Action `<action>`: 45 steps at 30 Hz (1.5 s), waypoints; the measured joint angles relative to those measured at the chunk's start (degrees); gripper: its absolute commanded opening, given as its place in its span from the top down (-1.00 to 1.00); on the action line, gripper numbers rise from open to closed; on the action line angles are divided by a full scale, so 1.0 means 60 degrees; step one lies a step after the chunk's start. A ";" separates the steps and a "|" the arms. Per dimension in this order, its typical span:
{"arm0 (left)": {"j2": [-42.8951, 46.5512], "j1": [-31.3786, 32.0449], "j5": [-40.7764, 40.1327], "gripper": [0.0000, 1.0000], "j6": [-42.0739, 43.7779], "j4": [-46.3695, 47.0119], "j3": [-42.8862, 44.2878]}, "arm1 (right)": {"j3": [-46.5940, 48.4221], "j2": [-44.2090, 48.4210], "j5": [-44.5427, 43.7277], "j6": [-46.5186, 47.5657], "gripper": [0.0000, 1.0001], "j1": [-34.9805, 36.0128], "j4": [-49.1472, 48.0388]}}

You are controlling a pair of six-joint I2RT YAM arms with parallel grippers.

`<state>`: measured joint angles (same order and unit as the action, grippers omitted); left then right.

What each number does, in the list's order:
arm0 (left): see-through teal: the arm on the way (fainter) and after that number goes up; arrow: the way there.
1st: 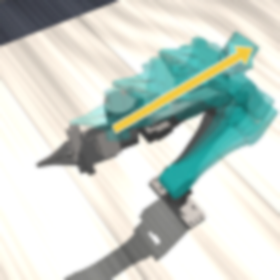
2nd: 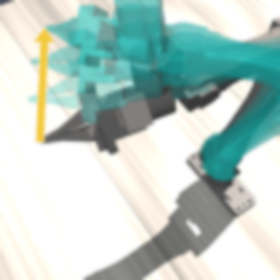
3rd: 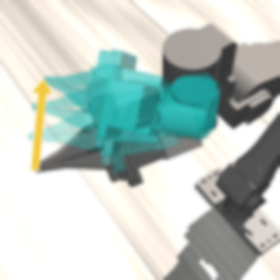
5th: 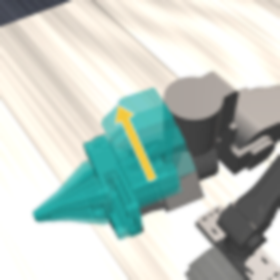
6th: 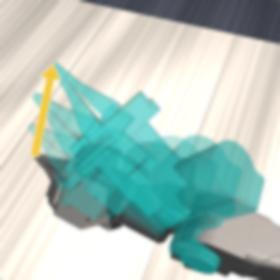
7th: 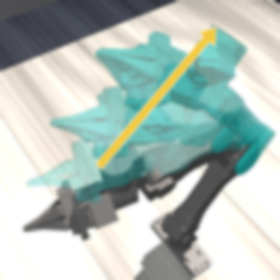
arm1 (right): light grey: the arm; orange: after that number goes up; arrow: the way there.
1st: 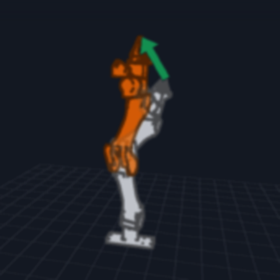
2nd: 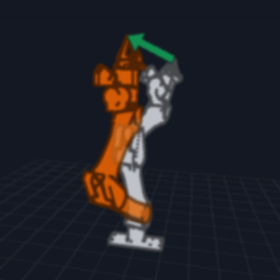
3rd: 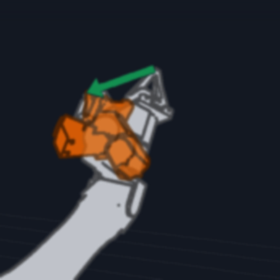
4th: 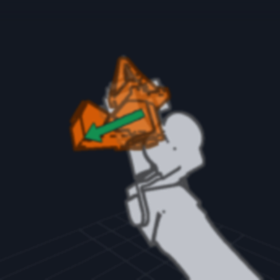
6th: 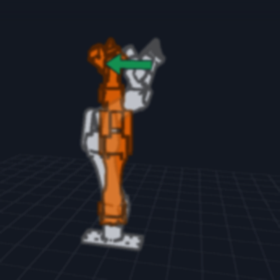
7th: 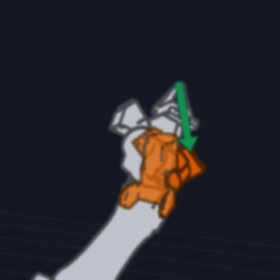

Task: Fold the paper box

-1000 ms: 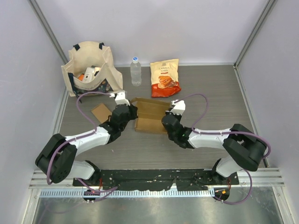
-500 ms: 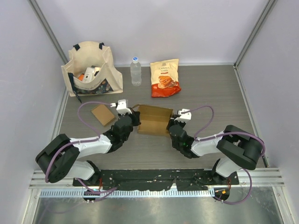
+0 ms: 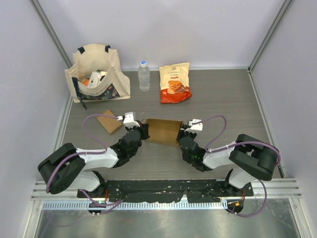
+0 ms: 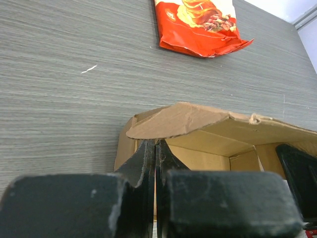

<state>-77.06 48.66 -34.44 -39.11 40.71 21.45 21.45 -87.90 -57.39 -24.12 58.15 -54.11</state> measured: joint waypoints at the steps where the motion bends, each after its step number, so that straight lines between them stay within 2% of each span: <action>1: -0.0004 0.0033 -0.0033 1.00 -0.0015 0.0000 -0.0025 | -0.0033 0.0000 -0.0040 -0.0007 0.77 0.0044 -0.0062; 8: -0.0033 0.0357 -0.0372 1.00 -0.0168 0.0000 -0.0306 | -0.0259 -0.0251 -0.0372 -0.0040 0.70 0.0342 -0.0554; 15: -0.0022 0.0437 -0.0444 1.00 -0.0178 0.0036 -0.0572 | -0.0353 -0.0321 -0.0634 -0.0251 0.78 0.0627 -0.0750; 18: 0.0062 0.0492 -0.0481 1.00 -0.0178 -0.0007 -0.0590 | -0.0193 0.0040 -0.0761 -0.1162 0.81 0.0678 0.0299; 21: 0.0146 0.0539 -0.0539 1.00 -0.0178 -0.0102 -0.0594 | 0.0342 0.0364 -0.0973 -0.2138 0.84 0.0696 0.1996; 25: 0.0168 0.0579 -0.0579 1.00 -0.0178 -0.0149 -0.0597 | 0.0619 0.0448 -0.1107 -0.2845 0.85 0.0725 0.3031; 30: 0.0262 0.0630 -0.0612 1.00 -0.0178 -0.0266 -0.0601 | 0.0729 0.0466 -0.1180 -0.3282 0.83 0.0732 0.3446; 34: 0.0262 0.0645 -0.0656 1.00 -0.0178 -0.0259 -0.0648 | 0.0583 0.0066 -0.1341 -0.3180 0.77 0.0732 0.2583; 37: 0.0200 0.0648 -0.0699 1.00 -0.0178 -0.0259 -0.0685 | 0.0328 -0.0226 -0.1271 -0.3107 0.63 0.0747 0.1883; 38: 0.0171 0.0667 -0.0736 1.00 -0.0197 -0.0229 -0.0688 | 0.0226 -0.0295 -0.1202 -0.3067 0.34 0.0787 0.1727; 41: 0.0138 0.0703 -0.0823 1.00 -0.0200 -0.0248 -0.0729 | 0.0007 -0.0270 -0.1111 -0.2881 -0.10 0.1005 0.1617; 43: 0.0135 0.0696 -0.0984 1.00 -0.0204 -0.0335 -0.0820 | -0.0036 -0.0095 -0.1045 -0.2867 -0.18 0.1147 0.2189; 45: 0.0135 0.0699 -0.1086 1.00 -0.0200 -0.0437 -0.0867 | -0.0022 0.0561 -0.0805 -0.3173 -0.25 0.1308 0.3639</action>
<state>-76.25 52.86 -40.95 -40.32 38.09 16.25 21.32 -84.53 -62.22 -43.16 66.00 -32.27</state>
